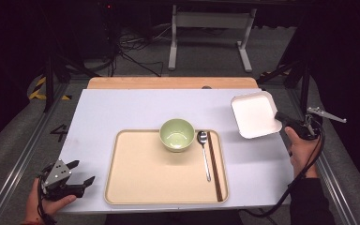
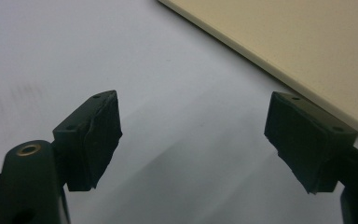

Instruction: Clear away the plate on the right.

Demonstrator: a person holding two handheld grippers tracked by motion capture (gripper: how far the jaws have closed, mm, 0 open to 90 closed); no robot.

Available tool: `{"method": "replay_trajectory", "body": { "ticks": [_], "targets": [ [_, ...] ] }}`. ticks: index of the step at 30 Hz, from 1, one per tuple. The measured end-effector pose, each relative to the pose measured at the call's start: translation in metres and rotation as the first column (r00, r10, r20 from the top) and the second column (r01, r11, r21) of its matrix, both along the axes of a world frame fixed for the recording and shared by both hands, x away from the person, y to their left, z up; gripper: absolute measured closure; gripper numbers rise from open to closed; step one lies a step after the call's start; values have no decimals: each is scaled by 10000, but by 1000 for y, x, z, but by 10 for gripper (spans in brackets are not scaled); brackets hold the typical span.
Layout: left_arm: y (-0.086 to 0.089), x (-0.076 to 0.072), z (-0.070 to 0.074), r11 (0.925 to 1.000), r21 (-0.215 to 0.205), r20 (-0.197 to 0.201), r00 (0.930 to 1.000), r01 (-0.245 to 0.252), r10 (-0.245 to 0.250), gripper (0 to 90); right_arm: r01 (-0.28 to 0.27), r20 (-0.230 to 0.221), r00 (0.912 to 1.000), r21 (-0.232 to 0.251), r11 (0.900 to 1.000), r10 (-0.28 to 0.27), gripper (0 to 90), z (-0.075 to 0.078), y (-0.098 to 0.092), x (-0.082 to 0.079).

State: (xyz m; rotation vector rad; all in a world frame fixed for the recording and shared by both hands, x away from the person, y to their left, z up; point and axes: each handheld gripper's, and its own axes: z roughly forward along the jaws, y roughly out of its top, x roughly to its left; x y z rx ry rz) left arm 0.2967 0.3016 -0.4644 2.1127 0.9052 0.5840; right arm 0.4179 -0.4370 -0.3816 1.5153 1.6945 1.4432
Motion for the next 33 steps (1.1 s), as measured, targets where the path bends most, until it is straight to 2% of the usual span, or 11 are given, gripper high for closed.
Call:
{"method": "replay_trajectory", "body": {
  "ticks": [3,4,9,19,33],
  "targets": [
    [-1,1,0,10000,39,-15,10000,11,-11,195,-34,118,9999,20,10000,34,894,2,1,-2],
    [-1,1,0,10000,75,-18,10000,13,-13,195,-9,320,9995,16,10000,8,894,5,2,-4],
    [-2,1,1,10000,47,-20,10000,-4,4,195,-283,536,9982,33,9996,281,894,11,8,-8],
    [-2,1,1,10000,64,-23,10000,-5,5,194,-776,702,9945,-111,9969,782,894,16,24,-10],
    [-1,1,0,10000,100,-39,10000,-7,8,194,-1439,1056,9835,-357,9890,1469,893,27,51,-17]
  ]
}}
